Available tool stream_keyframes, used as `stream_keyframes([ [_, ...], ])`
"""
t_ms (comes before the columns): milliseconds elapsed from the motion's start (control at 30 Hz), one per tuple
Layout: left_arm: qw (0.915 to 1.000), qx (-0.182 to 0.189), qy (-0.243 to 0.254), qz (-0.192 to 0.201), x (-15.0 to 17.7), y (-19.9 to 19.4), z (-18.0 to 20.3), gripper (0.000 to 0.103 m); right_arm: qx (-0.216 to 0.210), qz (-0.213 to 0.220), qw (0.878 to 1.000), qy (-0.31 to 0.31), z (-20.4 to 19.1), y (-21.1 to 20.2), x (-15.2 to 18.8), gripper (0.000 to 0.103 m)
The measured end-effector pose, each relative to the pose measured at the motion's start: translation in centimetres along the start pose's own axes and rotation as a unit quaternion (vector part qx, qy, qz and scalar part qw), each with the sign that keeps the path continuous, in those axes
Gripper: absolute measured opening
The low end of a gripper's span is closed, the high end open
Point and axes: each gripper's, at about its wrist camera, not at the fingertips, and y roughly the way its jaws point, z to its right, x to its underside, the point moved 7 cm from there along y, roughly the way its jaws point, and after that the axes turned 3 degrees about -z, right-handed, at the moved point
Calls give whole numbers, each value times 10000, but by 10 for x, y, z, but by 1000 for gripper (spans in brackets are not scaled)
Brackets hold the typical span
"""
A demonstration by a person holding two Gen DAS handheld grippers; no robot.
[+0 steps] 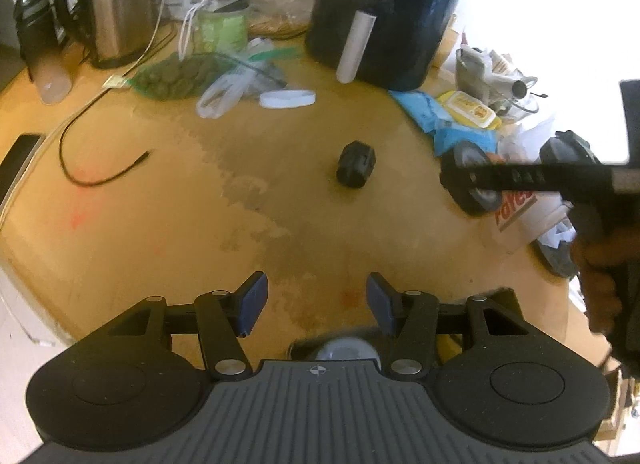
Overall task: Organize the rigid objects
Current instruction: 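Move the left tool to the black hexagonal coupling and close on it while the right holds the tape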
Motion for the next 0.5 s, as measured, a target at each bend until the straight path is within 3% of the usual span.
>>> stream_keyframes([
  [233, 9995, -58, 316, 81, -22, 14, 9, 55, 29, -54, 9995, 313, 12, -16, 23, 75],
  [300, 9992, -8, 388, 65, -26, 19, 12, 67, 38, -46, 9991, 417, 16, -21, 30, 75],
  [500, 9975, 87, 687, 129, -40, 35, 24, 69, 101, -9, 9973, 725, 28, -36, 45, 75],
])
